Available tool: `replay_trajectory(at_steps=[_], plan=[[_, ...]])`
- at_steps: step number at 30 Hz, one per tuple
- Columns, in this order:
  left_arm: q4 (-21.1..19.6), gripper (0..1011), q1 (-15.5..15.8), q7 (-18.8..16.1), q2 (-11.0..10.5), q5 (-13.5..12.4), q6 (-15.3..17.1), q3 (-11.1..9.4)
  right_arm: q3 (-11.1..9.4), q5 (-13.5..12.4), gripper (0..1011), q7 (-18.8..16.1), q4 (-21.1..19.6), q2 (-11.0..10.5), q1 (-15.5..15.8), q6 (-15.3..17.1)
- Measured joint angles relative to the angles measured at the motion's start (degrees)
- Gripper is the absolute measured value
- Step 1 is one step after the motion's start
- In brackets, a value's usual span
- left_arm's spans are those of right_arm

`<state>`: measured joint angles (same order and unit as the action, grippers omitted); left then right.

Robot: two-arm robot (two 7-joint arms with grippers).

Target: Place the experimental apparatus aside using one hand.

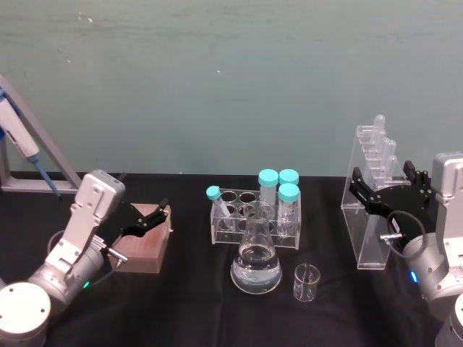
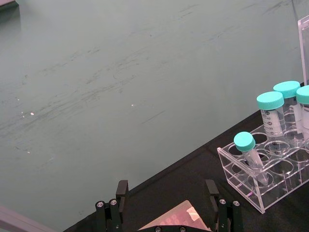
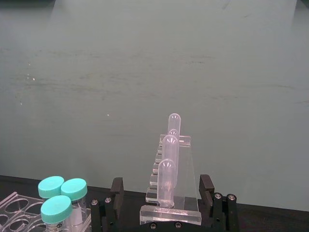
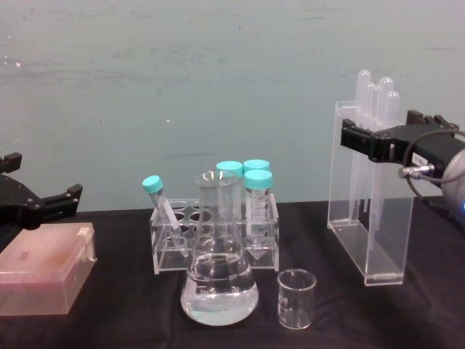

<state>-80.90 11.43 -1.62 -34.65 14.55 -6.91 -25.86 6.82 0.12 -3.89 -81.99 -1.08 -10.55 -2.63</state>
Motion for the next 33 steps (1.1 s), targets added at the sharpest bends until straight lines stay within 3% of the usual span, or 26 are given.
replay_trajectory(at_steps=[33], plan=[[0.00, 1000, 0.00, 0.00, 0.00, 0.00, 0.00, 0.00, 0.10, -0.04, 1003, -0.41, 2.04, -0.08, -1.47, -0.08]])
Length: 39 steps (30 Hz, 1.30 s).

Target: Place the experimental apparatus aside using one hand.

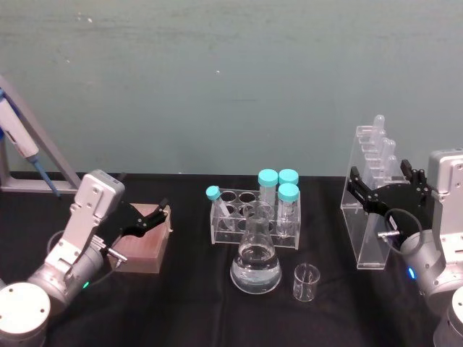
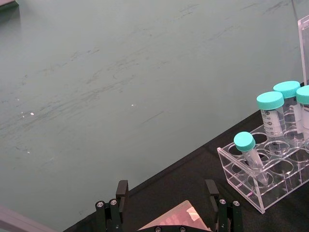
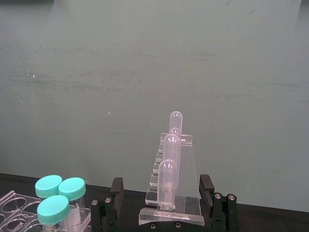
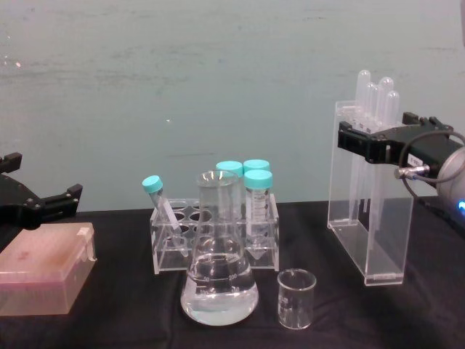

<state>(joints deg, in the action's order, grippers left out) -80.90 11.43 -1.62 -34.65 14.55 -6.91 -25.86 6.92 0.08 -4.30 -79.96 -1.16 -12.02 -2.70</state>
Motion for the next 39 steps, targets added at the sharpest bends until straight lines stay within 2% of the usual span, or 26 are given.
replay_trajectory(at_steps=[39], plan=[[0.00, 1000, 0.00, 0.00, 0.00, 0.00, 0.00, 0.00, 0.61, 0.59, 1003, 0.19, 1.29, -0.18, -0.98, -0.10]])
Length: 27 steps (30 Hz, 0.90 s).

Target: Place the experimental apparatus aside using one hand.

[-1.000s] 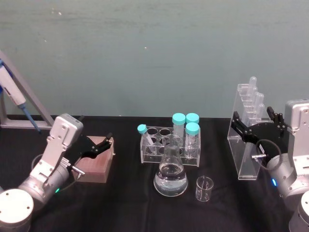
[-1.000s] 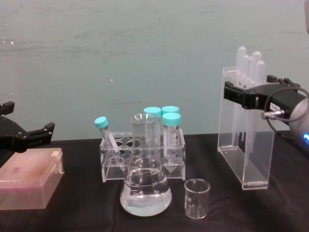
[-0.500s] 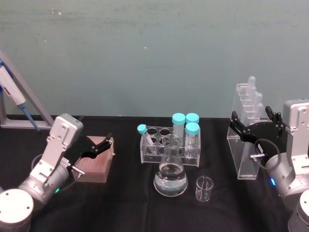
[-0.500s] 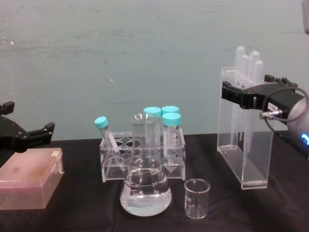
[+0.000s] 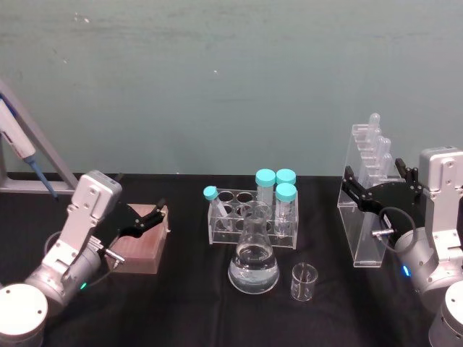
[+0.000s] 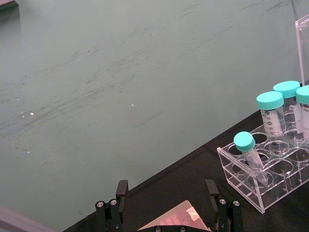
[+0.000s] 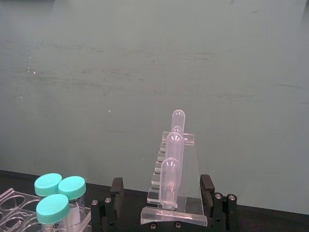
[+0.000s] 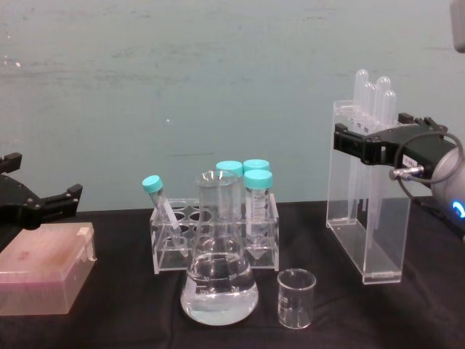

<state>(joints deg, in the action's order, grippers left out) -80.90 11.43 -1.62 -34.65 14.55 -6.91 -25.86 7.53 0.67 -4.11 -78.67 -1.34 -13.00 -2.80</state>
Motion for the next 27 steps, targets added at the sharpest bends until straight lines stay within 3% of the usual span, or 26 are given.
replay_trajectory(at_steps=[27], plan=[[0.00, 1000, 0.00, 0.00, 0.00, 0.00, 0.00, 0.00, -0.02, 0.00, 1003, 0.03, -0.10, 0.00, 0.07, -0.08]])
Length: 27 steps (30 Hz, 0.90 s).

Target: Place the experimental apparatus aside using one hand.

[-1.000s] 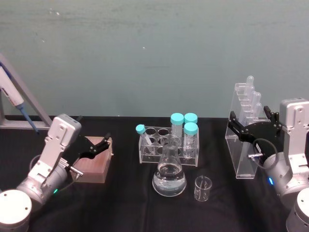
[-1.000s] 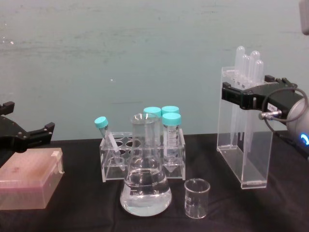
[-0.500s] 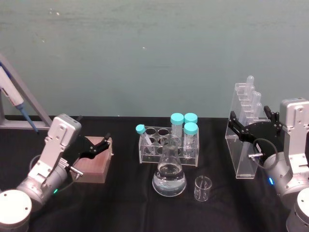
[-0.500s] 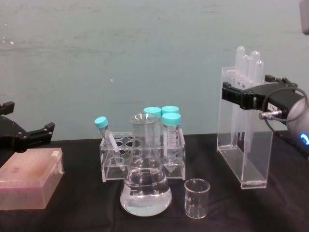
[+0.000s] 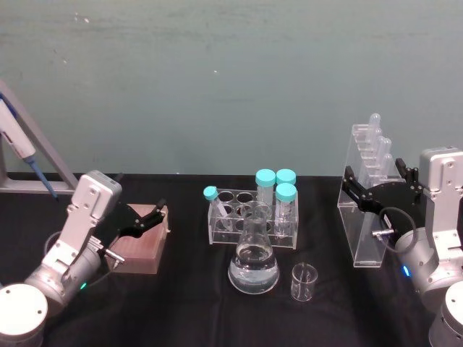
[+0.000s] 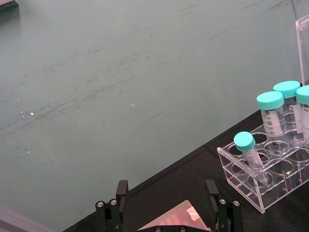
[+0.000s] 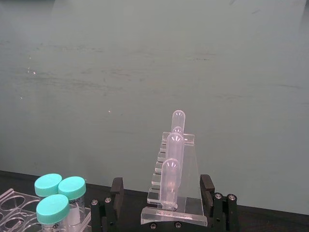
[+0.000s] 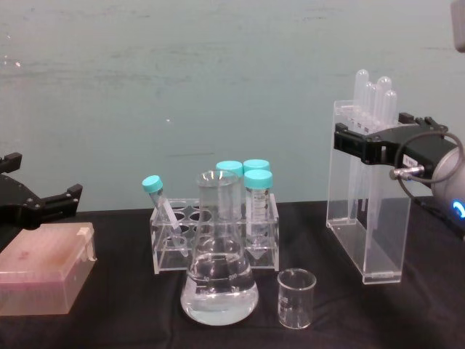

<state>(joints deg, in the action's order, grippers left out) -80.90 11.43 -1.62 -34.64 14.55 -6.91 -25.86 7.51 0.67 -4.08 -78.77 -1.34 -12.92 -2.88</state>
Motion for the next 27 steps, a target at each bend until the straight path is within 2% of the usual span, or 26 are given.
replay_trajectory(at_steps=[13, 16, 19, 20, 25, 27], plan=[[0.00, 1000, 0.00, 0.00, 0.00, 0.00, 0.00, 0.00, 0.00, 0.00, 981, 0.00, 0.00, 0.00, 0.00, -0.01], [0.00, 1000, 0.00, 0.00, 0.00, 0.00, 0.00, 0.00, 0.00, 0.00, 886, 0.00, 0.00, 0.00, 0.00, -0.01], [0.00, 1000, 0.00, 0.00, 0.00, 0.00, 0.00, 0.00, 0.00, 0.00, 840, 0.00, 0.00, 0.00, 0.00, -0.01], [0.00, 1000, 0.00, 0.00, 0.00, 0.00, 0.00, 0.00, 0.00, 0.00, 778, 0.00, 0.00, 0.00, 0.00, -0.01], [0.00, 1000, 0.00, 0.00, 0.00, 0.00, 0.00, 0.00, 0.01, 0.00, 643, -0.01, 0.00, 0.00, 0.00, -0.01], [0.00, 1000, 0.00, 0.00, 0.00, 0.00, 0.00, 0.00, 0.00, -0.01, 628, 0.00, 0.00, 0.00, 0.00, -0.01]])
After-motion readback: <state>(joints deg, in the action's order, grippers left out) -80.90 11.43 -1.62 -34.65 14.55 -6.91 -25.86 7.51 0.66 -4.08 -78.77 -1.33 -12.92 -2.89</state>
